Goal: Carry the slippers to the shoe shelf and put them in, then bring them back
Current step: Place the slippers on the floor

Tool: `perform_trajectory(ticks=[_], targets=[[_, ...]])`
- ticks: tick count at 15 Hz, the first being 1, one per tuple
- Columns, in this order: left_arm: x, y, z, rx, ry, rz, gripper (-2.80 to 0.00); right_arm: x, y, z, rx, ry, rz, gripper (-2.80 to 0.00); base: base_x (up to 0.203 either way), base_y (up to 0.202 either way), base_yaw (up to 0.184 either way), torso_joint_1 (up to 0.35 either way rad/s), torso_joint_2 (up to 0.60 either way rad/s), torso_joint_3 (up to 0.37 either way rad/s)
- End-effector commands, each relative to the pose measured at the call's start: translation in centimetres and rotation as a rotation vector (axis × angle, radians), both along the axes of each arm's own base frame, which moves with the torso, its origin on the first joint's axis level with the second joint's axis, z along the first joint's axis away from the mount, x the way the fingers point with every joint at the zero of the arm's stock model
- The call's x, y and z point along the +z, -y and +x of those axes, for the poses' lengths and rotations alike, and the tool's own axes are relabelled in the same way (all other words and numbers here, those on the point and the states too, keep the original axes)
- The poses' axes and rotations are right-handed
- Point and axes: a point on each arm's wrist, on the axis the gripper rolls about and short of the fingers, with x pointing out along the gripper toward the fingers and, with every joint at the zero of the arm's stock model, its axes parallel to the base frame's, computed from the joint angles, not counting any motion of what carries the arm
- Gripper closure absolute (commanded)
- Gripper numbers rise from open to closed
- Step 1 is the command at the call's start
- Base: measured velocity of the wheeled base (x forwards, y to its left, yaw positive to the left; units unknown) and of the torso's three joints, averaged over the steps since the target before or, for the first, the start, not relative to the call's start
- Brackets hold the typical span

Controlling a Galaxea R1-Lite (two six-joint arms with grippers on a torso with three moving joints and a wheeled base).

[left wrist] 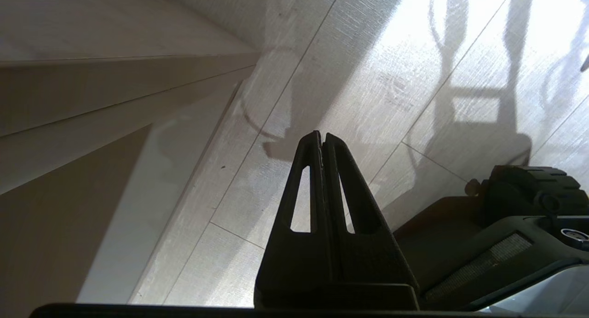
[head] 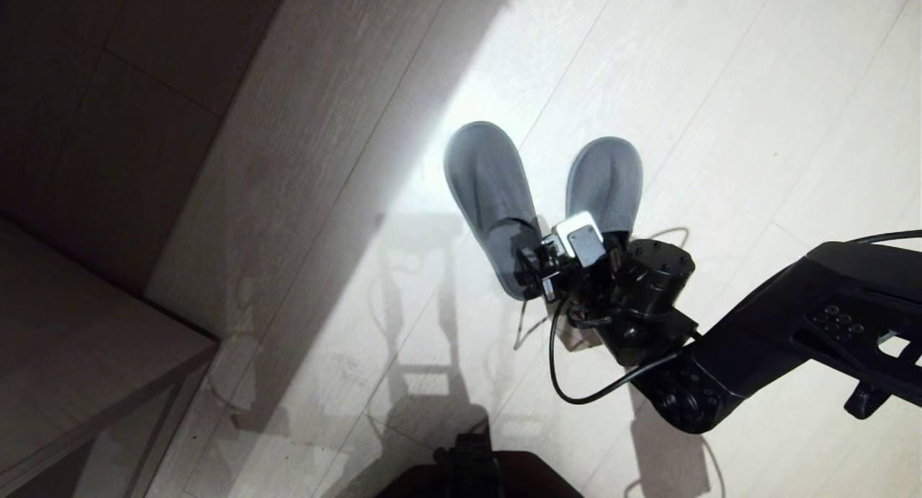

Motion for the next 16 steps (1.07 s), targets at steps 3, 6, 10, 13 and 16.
perform_trajectory(ticks=[3,6,10,13,16], targets=[[0.0,0.0,0.0,0.001,0.000,0.000,0.00,0.9,0.3,-0.4,0.010,-0.019,-0.024,-2.80,0.000,0.000,0.000,0.000,0.00,0.000],[0.0,0.0,0.0,0.001,-0.001,0.000,0.00,0.7,0.8,-1.3,0.005,-0.064,-0.046,-2.80,0.000,0.000,0.000,0.000,0.00,0.000],[0.0,0.0,0.0,0.001,0.000,0.000,0.00,0.2,1.1,-2.2,0.031,-0.079,-0.058,-2.80,0.000,0.000,0.000,0.000,0.00,0.000],[0.0,0.0,0.0,0.001,0.000,0.000,0.00,-0.4,1.4,-3.2,0.045,-0.113,-0.076,-2.80,0.000,0.000,0.000,0.000,0.00,0.000],[0.0,0.0,0.0,0.001,0.001,0.000,0.00,0.0,1.8,-4.2,0.101,-0.102,-0.042,-2.80,0.000,0.000,0.000,0.000,0.00,0.000]])
